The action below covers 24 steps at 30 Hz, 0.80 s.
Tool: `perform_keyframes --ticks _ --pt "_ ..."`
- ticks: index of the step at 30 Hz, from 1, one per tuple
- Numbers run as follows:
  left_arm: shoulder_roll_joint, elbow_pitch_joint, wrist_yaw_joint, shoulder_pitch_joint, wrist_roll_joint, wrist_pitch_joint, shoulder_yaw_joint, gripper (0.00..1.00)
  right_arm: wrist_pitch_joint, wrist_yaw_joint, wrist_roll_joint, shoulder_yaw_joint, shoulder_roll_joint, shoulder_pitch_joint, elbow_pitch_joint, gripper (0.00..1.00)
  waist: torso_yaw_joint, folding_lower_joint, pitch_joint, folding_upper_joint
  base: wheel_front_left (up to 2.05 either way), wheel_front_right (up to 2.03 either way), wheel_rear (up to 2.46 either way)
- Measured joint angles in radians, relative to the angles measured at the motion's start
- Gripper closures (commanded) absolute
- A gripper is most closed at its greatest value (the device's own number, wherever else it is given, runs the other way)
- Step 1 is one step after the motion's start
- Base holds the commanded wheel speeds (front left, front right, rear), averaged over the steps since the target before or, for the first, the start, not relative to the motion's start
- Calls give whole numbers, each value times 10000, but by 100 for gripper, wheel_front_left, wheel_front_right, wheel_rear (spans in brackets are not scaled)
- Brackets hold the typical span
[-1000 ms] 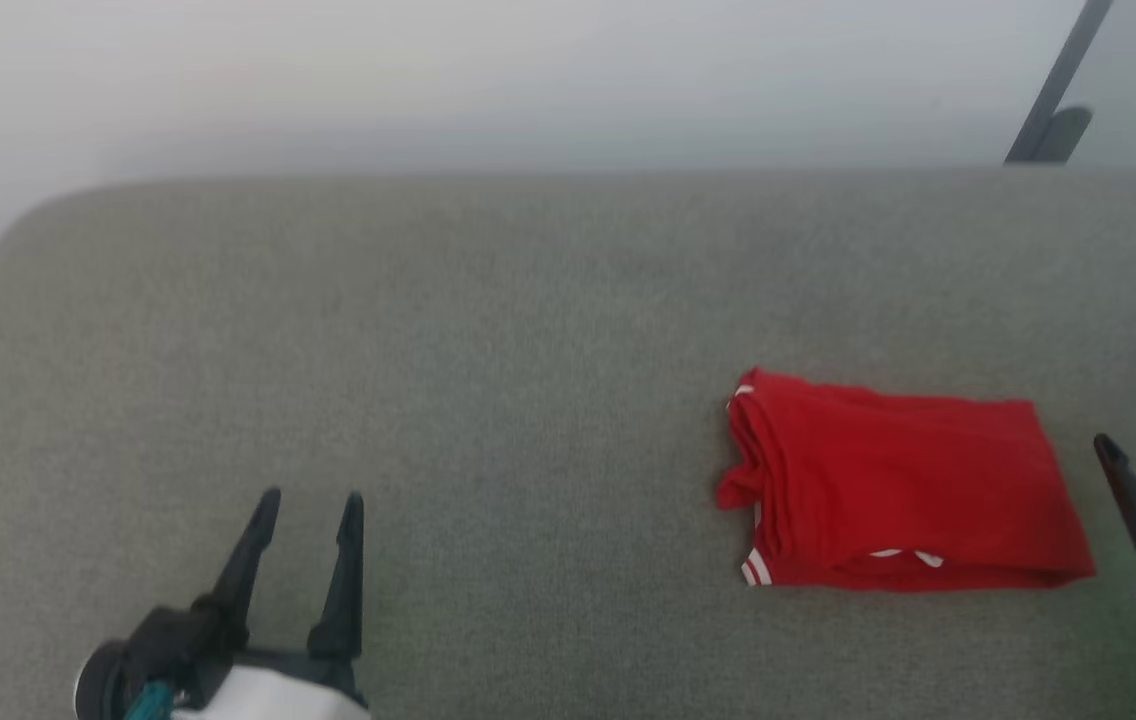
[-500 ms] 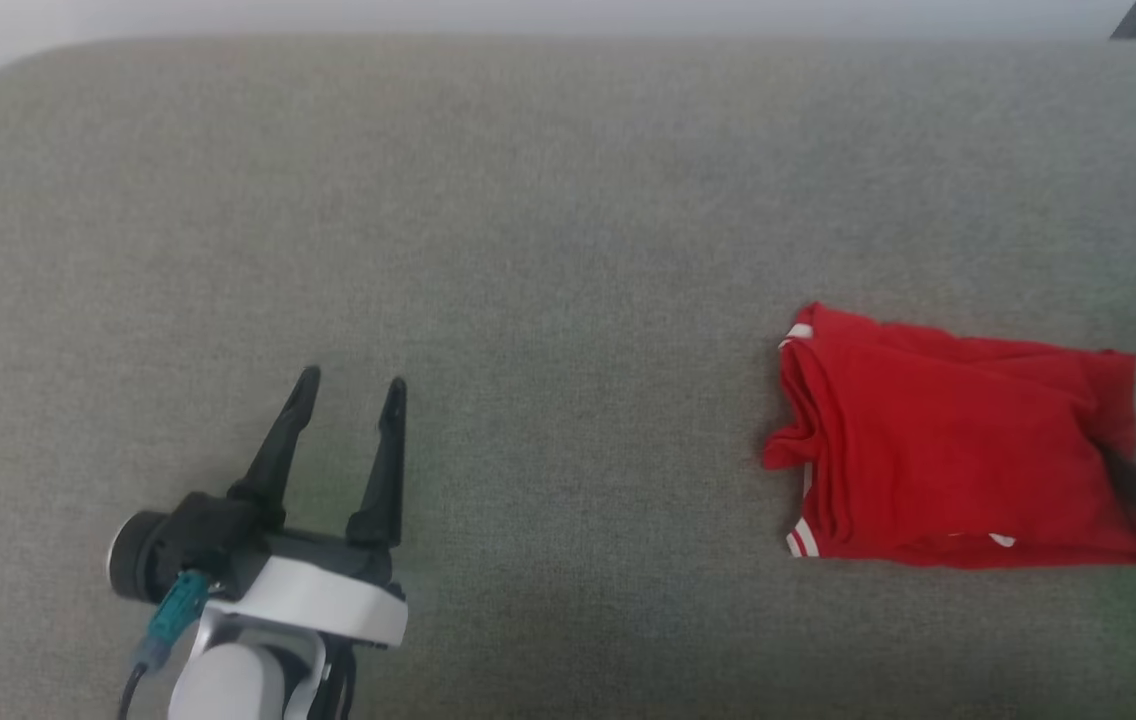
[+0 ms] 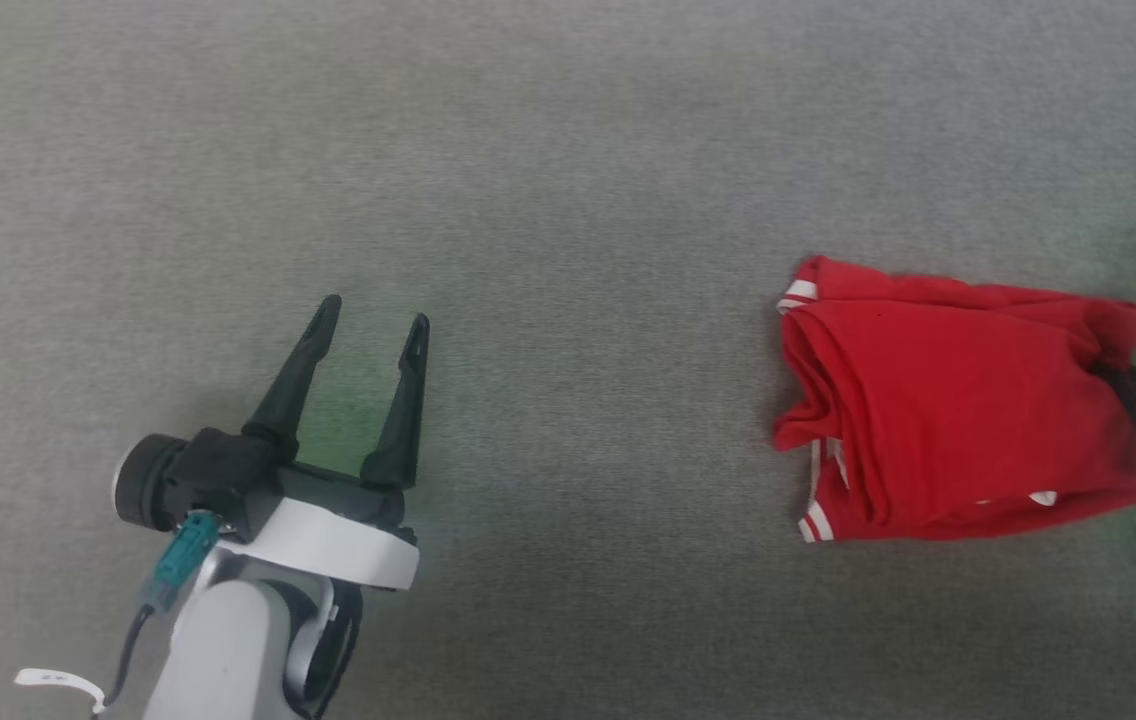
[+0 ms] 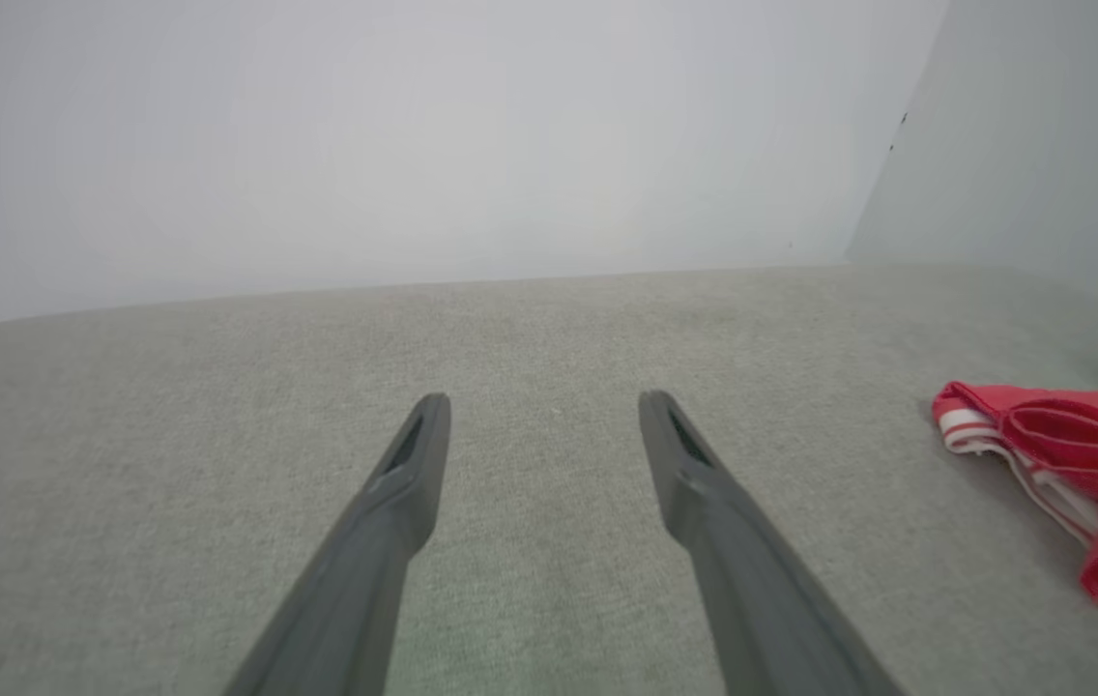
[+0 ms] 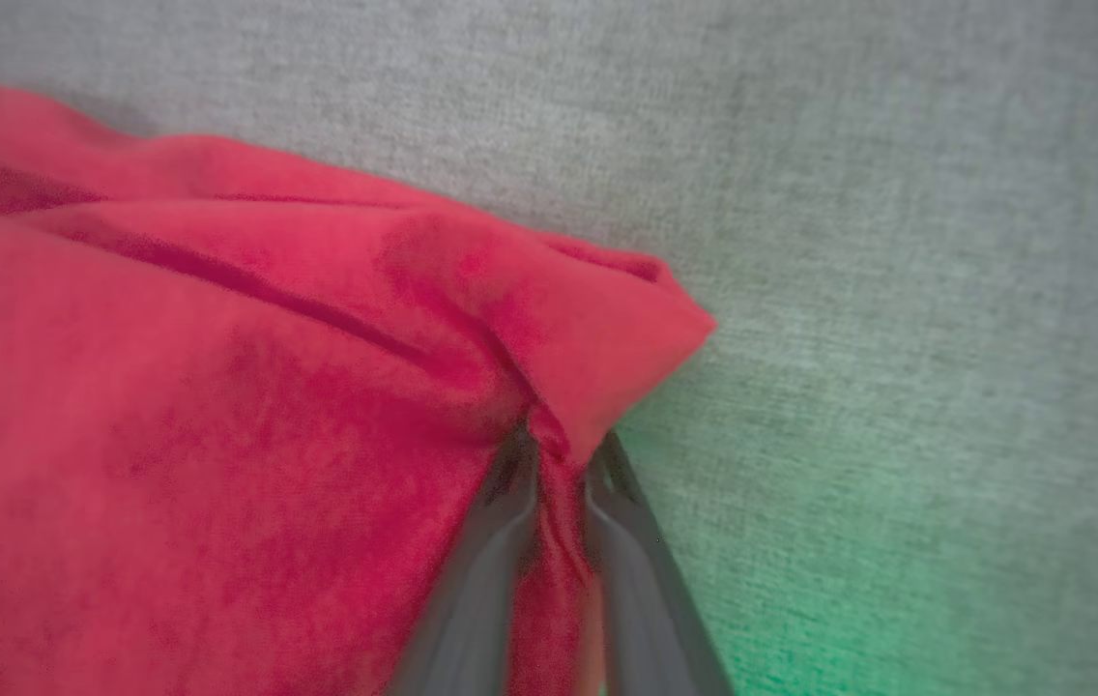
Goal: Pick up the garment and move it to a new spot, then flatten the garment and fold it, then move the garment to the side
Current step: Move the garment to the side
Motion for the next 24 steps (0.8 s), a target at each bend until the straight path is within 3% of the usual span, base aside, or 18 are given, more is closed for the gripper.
perform_keyframes --ticks 10,18,24 --pt "357 -209 0 -304 196 0 0 0 -1313 77 443 -50 268 -237 115 100 -906 0 174 -1 0 0 0" --pt "819 -608 0 -1043 370 -2 -303 0 -2397 -17 180 -1087 -454 -763 928 100 -1964 0 485 0 0 0 0" --pt "1296 -788 -2 -2480 531 -2 -930 0 -3108 -19 -125 -1804 -966 -1941 2067 100 -2480 0 1353 -1 0 0 0"
